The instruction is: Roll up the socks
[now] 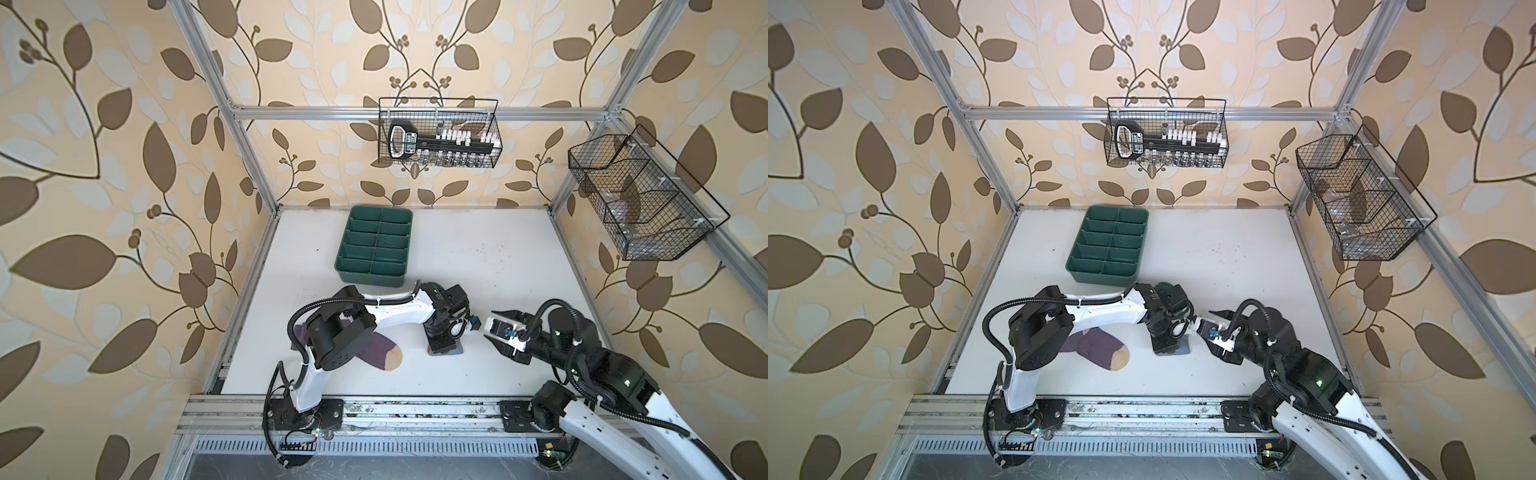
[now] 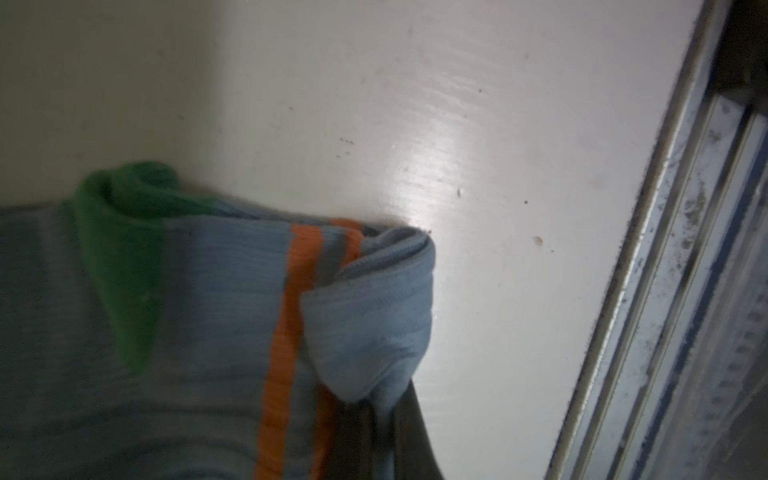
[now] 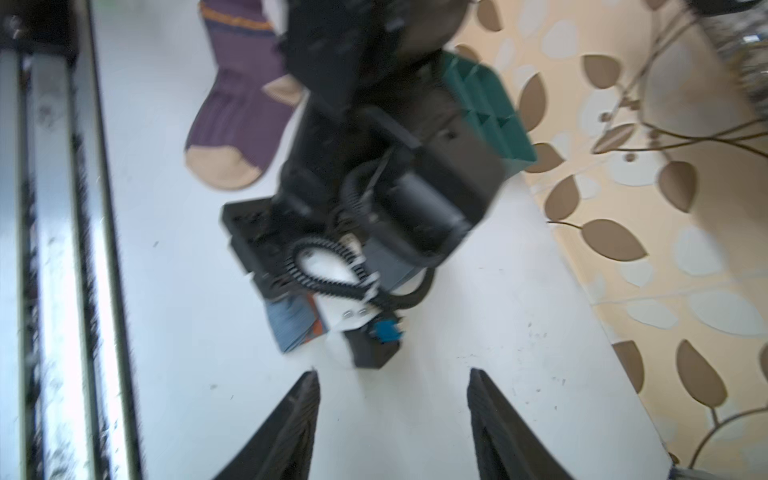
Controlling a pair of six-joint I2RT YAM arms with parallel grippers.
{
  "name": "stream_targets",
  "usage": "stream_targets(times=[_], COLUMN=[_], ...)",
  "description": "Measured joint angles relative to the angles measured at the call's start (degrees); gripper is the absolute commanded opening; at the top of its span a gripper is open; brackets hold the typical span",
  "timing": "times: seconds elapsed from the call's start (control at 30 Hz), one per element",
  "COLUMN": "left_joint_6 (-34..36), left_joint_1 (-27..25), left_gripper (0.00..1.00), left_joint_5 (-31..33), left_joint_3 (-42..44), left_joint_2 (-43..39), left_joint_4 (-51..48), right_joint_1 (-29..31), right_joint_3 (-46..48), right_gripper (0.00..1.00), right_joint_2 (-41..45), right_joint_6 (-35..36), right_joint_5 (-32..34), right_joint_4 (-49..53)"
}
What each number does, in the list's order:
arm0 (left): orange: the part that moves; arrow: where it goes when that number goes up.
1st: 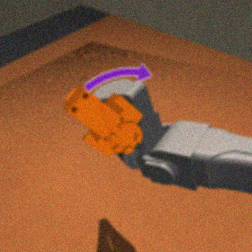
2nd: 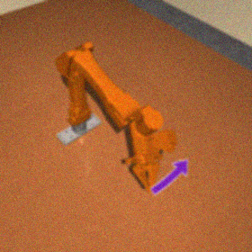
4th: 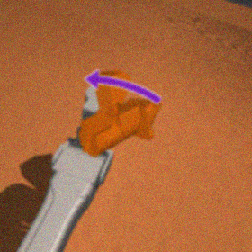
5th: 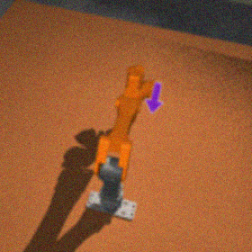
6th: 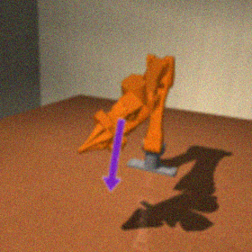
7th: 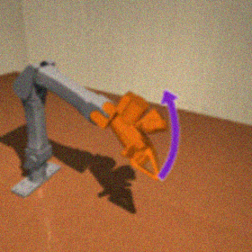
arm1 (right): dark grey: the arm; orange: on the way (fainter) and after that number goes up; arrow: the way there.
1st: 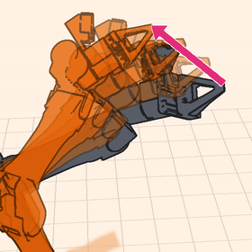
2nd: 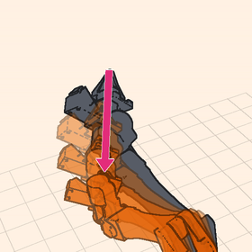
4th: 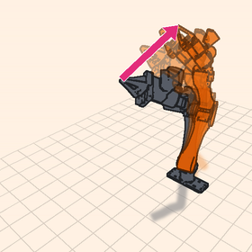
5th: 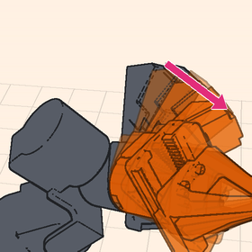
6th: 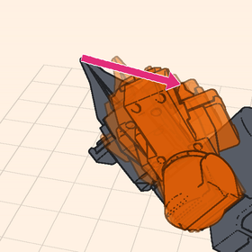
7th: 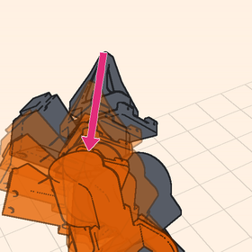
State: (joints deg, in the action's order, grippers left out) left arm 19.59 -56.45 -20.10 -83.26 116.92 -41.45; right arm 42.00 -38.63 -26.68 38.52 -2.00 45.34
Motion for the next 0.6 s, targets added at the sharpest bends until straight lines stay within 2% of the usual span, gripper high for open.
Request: stream_targets(times=[0.17,0.23,0.4,0.6], left_joint_6=[-1.9,-2.5,-3.9,-4.7], left_joint_1=[3.4,4.5,6.0,6.3], left_gripper=[0.0,0.0,0.0,0.0], left_joint_5=[-6.6,-9.0,-12.9,-14.9], left_joint_3=[-4.6,-5.0,-5.3,-5.3], left_joint_2=[4.1,4.8,5.8,6.3], left_joint_4=[-2.8,-3.2,-3.6,-3.6], right_joint_1=[14.7,18.2,18.8,14.2], right_joint_3=[7.9,10.6,15.8,18.8], right_gripper=[0.67,0.7,0.7,0.64], right_joint_2=[-5.1,-9.5,-21.0,-30.5], right_joint_6=[1.3,1.6,1.9,4.0], right_joint_5=[8.2,11.1,15.3,16.6], right_joint_4=[-1.1,-4.3,-18.2,-33.6])
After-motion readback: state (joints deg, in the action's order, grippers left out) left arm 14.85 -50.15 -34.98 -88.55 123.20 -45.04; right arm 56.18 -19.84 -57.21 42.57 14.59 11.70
